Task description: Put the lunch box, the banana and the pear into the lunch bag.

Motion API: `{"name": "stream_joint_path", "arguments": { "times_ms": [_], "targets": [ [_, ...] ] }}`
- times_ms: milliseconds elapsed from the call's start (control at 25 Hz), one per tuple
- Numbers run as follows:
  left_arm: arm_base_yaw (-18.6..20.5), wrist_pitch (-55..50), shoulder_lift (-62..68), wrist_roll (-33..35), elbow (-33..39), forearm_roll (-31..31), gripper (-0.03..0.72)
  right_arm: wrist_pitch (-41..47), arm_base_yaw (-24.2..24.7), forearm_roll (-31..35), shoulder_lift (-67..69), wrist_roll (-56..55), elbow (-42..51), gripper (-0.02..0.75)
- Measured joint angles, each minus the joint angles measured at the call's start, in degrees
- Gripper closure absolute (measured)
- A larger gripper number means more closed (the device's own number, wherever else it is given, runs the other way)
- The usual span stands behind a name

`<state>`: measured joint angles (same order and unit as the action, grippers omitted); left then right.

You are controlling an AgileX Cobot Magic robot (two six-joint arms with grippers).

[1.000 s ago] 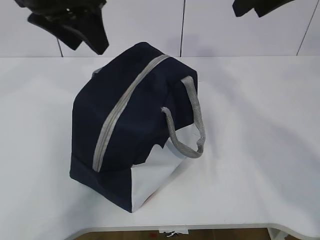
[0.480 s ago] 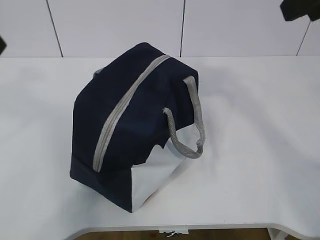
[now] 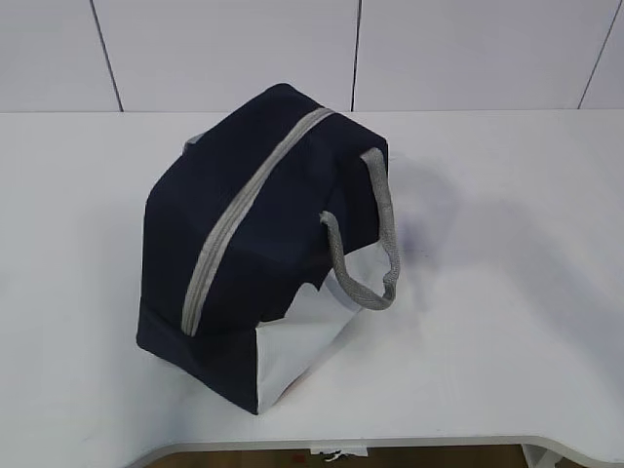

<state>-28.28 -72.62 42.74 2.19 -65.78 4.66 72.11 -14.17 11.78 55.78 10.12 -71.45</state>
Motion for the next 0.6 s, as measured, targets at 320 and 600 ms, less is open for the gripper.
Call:
{"name": "stream_joint_path", "arguments": {
  "times_ms": [320,600],
  "targets": [
    [0.0,0.0,-14.4,0.0,6.3,0.2,0.235,0.0,0.0,0.1,-13.0,0.4,11.6,0.375],
    [0.0,-0.1,-24.8,0.0,15.7,0.2,0.234,-1.7,0.0,0.2,-26.1,0.9,22.1,0.375]
  ]
}}
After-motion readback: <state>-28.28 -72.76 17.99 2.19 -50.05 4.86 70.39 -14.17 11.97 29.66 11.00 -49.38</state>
